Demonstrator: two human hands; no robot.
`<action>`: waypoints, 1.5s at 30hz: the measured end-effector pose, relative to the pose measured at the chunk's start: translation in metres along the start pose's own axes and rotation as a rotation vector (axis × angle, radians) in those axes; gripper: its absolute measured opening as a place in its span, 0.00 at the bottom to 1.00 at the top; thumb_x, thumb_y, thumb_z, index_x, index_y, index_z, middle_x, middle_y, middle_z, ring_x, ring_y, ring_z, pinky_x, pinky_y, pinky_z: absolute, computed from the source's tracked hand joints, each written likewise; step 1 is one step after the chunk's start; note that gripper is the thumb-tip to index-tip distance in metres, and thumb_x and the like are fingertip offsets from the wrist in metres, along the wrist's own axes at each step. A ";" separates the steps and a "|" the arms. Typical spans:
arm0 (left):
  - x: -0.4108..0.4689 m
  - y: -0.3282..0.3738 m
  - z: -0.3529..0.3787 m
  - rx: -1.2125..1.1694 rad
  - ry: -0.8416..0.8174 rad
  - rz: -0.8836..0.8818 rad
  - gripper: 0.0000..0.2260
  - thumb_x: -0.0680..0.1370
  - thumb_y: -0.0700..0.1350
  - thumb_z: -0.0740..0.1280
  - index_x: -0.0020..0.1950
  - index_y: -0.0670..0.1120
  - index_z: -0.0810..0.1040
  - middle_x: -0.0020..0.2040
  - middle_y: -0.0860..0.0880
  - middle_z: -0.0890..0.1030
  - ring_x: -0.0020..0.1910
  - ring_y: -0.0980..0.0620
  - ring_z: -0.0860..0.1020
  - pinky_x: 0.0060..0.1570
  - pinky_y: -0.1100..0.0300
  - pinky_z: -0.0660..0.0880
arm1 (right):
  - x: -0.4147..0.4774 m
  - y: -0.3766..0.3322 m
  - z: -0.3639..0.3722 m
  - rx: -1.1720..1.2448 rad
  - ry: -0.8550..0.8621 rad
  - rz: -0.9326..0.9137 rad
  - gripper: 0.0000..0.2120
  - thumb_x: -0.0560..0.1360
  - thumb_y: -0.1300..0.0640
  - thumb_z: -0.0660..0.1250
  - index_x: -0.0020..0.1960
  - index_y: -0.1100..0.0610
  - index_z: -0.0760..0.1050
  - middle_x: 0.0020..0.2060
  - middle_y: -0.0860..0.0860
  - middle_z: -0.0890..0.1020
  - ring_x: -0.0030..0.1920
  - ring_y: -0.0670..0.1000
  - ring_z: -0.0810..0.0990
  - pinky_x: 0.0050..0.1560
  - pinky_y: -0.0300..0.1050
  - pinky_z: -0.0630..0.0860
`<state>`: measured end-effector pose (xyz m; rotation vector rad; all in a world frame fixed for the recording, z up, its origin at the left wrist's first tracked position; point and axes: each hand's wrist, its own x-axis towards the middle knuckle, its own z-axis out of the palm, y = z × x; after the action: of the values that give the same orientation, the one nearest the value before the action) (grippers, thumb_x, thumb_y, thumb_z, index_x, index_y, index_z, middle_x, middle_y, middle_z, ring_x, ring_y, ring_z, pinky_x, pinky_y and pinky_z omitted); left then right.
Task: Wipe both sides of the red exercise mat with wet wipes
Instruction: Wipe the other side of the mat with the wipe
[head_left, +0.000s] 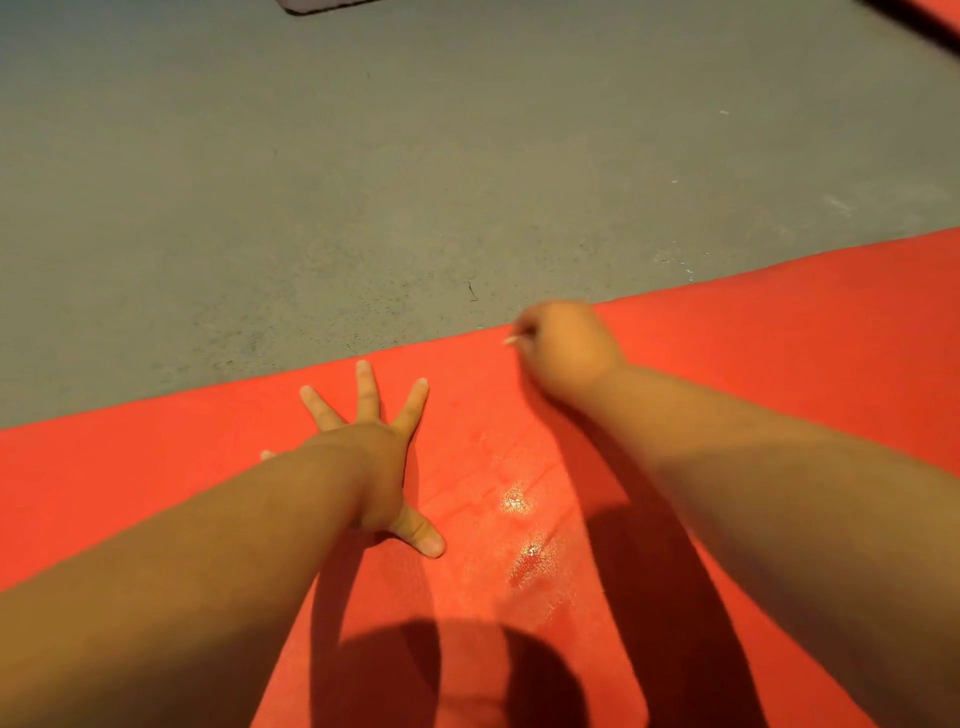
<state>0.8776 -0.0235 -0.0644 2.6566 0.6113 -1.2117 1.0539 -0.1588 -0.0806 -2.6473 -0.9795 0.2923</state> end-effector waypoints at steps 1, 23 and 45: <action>0.001 0.000 0.001 0.006 0.010 0.005 0.67 0.45 0.74 0.74 0.48 0.68 0.13 0.54 0.47 0.12 0.63 0.21 0.28 0.63 0.25 0.56 | 0.008 0.026 -0.010 -0.030 0.073 0.149 0.09 0.75 0.60 0.65 0.52 0.60 0.81 0.50 0.60 0.83 0.53 0.60 0.79 0.51 0.46 0.73; -0.027 -0.004 0.020 -0.085 0.237 0.049 0.58 0.58 0.73 0.71 0.76 0.63 0.37 0.77 0.47 0.33 0.74 0.30 0.39 0.64 0.25 0.52 | -0.190 -0.048 0.034 -0.040 -0.225 -0.340 0.07 0.72 0.62 0.64 0.46 0.58 0.80 0.46 0.56 0.80 0.48 0.59 0.79 0.49 0.48 0.76; -0.204 0.064 0.222 -0.309 0.632 0.457 0.24 0.76 0.64 0.55 0.63 0.52 0.78 0.59 0.52 0.79 0.54 0.51 0.79 0.52 0.60 0.76 | -0.353 -0.013 -0.005 0.067 -0.559 -0.280 0.14 0.72 0.61 0.61 0.56 0.48 0.68 0.51 0.49 0.81 0.50 0.54 0.79 0.50 0.50 0.77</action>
<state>0.6326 -0.2104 -0.0588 2.6606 0.2051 -0.1347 0.7841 -0.3832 -0.0417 -2.3636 -1.4515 1.0109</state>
